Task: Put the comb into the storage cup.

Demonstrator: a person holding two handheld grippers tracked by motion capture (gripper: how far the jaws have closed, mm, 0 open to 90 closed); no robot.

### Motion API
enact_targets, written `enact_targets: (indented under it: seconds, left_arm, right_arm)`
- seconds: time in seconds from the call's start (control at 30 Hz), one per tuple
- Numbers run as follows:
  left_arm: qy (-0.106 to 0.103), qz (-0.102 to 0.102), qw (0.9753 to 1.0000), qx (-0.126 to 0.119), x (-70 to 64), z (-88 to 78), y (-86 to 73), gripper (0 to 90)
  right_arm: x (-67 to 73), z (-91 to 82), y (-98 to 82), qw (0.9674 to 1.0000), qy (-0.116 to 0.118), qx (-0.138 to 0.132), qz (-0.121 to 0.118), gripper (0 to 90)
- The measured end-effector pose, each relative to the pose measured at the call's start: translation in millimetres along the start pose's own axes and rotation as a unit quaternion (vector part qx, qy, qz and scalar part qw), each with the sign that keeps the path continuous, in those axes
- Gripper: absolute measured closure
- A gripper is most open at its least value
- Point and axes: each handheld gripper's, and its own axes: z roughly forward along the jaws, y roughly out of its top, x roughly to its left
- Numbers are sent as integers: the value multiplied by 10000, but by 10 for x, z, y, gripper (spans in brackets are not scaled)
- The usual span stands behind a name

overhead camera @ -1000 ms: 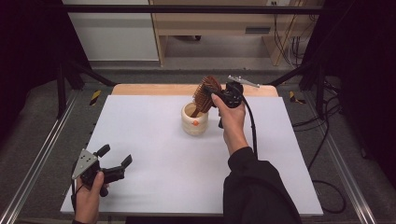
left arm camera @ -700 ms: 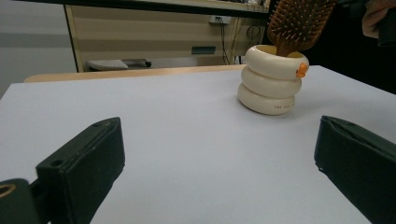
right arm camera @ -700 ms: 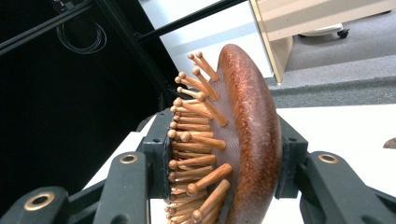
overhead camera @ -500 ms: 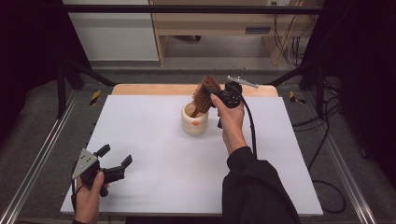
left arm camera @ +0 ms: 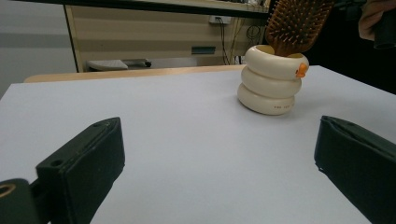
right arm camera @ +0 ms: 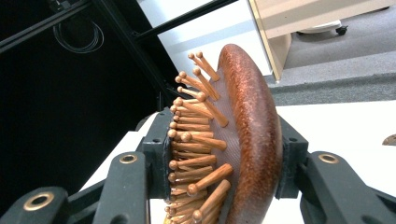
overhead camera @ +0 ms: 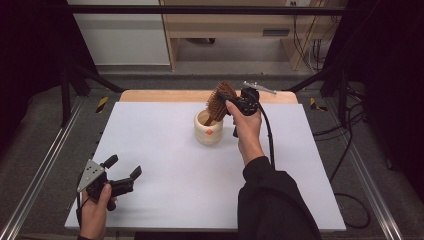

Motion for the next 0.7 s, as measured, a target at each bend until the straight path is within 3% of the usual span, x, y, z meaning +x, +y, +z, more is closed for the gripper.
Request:
enact_targets:
  seconds: [0.7]
  left_arm:
    - [-10, 2, 10000, -9, 3, -6, 5, 18]
  right_arm:
    - [-34, 5, 2, 10000, 8, 48, 82, 508]
